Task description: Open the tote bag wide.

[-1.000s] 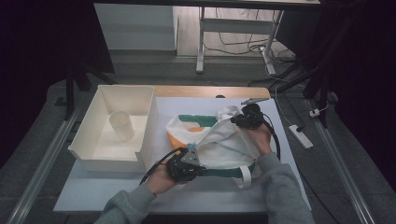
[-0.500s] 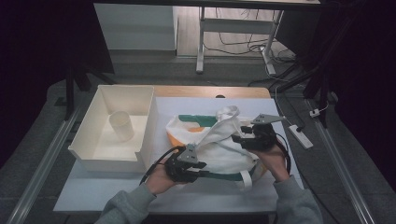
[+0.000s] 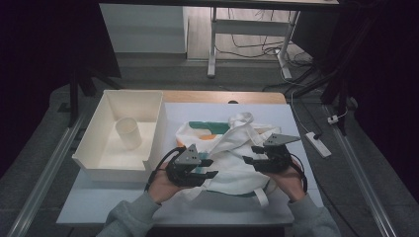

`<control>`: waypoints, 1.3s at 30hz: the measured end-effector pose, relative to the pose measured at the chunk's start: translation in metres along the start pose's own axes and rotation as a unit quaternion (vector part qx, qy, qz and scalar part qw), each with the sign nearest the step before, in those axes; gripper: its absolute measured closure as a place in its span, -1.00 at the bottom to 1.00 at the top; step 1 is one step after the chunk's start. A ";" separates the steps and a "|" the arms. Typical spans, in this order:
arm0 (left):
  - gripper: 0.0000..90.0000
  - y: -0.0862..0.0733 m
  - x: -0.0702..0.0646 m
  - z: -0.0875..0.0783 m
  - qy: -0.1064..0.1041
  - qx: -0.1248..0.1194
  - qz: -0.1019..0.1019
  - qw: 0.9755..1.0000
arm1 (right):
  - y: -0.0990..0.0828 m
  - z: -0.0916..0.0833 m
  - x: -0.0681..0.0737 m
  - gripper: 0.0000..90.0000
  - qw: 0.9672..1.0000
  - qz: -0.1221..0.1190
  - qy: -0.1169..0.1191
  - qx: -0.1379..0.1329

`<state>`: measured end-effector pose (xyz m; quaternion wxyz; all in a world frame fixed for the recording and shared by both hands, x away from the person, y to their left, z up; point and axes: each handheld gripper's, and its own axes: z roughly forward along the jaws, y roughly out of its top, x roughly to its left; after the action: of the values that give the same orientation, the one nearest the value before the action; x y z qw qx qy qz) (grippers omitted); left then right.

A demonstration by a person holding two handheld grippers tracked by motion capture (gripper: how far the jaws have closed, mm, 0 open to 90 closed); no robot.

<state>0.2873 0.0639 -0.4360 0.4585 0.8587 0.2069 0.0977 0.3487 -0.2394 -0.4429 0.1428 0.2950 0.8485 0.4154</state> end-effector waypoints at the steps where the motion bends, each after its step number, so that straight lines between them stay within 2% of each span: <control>1: 0.31 0.000 0.002 0.000 0.003 -0.002 -0.004 1.000 | -0.001 0.000 0.001 0.02 1.000 -0.002 0.002 0.001; 7: 0.31 0.005 0.009 0.004 0.020 -0.004 -0.018 1.000 | -0.004 -0.002 0.008 0.03 1.000 -0.009 0.008 0.002; 12: 0.26 0.010 0.015 0.008 0.033 0.001 -0.021 0.999 | -0.008 -0.003 0.014 0.03 1.000 -0.014 0.015 0.006; 14: 0.24 0.013 0.020 0.010 0.037 0.002 -0.028 0.999 | -0.009 -0.003 0.017 0.03 1.000 -0.016 0.019 0.008; 17: 0.21 0.016 0.028 0.014 0.054 0.006 -0.035 0.998 | -0.010 -0.004 0.024 0.03 0.999 -0.024 0.026 0.011; 20: 0.16 0.020 0.040 0.020 0.065 0.010 -0.051 0.997 | -0.010 -0.003 0.032 0.03 0.999 -0.032 0.035 0.014; 23: 0.14 0.024 0.052 0.029 0.064 0.012 -0.069 0.995 | -0.009 -0.002 0.040 0.03 0.998 -0.042 0.044 0.017; 25: 0.14 0.026 0.056 0.035 0.063 0.014 -0.072 0.995 | -0.009 -0.002 0.044 0.03 0.998 -0.047 0.049 0.018; 28: 0.14 0.028 0.061 0.046 0.067 0.025 -0.066 0.995 | -0.008 -0.001 0.049 0.03 0.997 -0.051 0.054 0.018; 32: 0.20 0.027 0.068 0.059 0.062 0.036 -0.073 0.995 | -0.007 0.001 0.055 0.03 0.996 -0.058 0.061 0.021; 36: 0.37 0.023 0.074 0.069 0.051 0.047 -0.083 0.994 | -0.006 0.002 0.062 0.02 0.995 -0.064 0.070 0.024; 39: 0.55 0.021 0.078 0.071 0.047 0.048 -0.089 0.994 | -0.007 0.002 0.067 0.01 0.994 -0.066 0.084 0.032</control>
<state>0.3875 0.0354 -0.4604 0.4135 0.8523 0.3083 0.0873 0.2942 -0.1996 -0.4499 0.0883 0.2066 0.8879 0.4013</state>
